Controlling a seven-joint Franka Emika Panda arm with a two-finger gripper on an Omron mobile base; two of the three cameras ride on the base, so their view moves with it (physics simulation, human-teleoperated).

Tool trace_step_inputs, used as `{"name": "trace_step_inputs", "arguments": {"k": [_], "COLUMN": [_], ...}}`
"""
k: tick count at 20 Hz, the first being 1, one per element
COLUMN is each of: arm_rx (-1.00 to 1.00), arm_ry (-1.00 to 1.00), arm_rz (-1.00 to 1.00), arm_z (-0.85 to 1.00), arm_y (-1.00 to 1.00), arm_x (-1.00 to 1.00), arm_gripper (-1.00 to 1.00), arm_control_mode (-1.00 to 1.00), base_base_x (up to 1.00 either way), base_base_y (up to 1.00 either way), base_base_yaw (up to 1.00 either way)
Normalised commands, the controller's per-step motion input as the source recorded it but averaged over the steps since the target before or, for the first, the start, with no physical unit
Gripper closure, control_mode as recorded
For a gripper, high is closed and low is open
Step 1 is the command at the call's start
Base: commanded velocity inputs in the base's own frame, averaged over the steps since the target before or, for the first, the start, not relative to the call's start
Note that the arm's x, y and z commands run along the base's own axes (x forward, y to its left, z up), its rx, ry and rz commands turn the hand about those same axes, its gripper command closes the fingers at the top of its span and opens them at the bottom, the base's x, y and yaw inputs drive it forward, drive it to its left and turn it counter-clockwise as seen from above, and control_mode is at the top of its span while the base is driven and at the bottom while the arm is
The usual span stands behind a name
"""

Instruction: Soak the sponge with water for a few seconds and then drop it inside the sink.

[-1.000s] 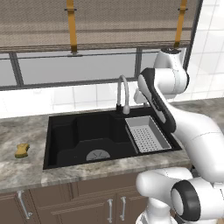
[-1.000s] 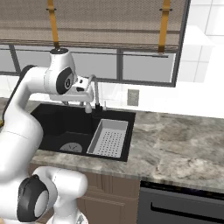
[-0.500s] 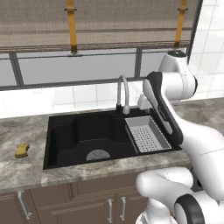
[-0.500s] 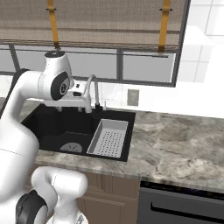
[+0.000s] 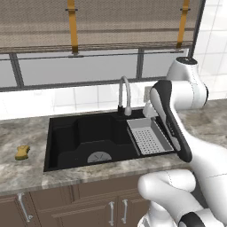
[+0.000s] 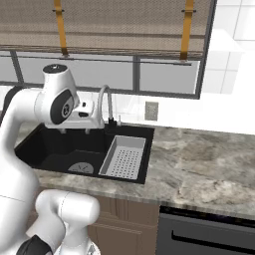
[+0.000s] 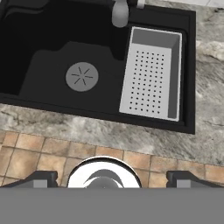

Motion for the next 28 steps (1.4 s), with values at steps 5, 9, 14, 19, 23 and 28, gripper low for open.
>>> {"name": "trace_step_inputs", "arguments": {"k": [5, 9, 14, 19, 23, 28], "arm_rx": [0.0, 0.0, 0.01, 0.02, 0.02, 0.02], "arm_ry": [-0.01, 0.0, 0.0, 0.0, 0.0, 0.0], "arm_rz": [0.0, 0.0, 0.0, 0.0, 0.03, 0.05], "arm_z": [0.0, 0.0, 0.0, -0.01, 0.0, -0.05], "arm_y": [-0.11, -0.19, -0.25, -0.33, -0.4, -0.24], "arm_x": [0.0, 0.01, 0.0, 0.1, 0.26, 0.13], "arm_gripper": [-1.0, -1.0, -1.0, -1.0, -1.0, -1.0], "arm_control_mode": [-1.0, -1.0, -1.0, -1.0, -1.0, -1.0], "base_base_x": [0.0, 0.0, 0.0, 0.0, 0.0, 0.0], "base_base_y": [0.0, 0.0, 0.0, 0.0, 0.0, 0.0], "base_base_yaw": [0.0, 0.0, 0.0, 0.0, 0.0, 0.0]}}
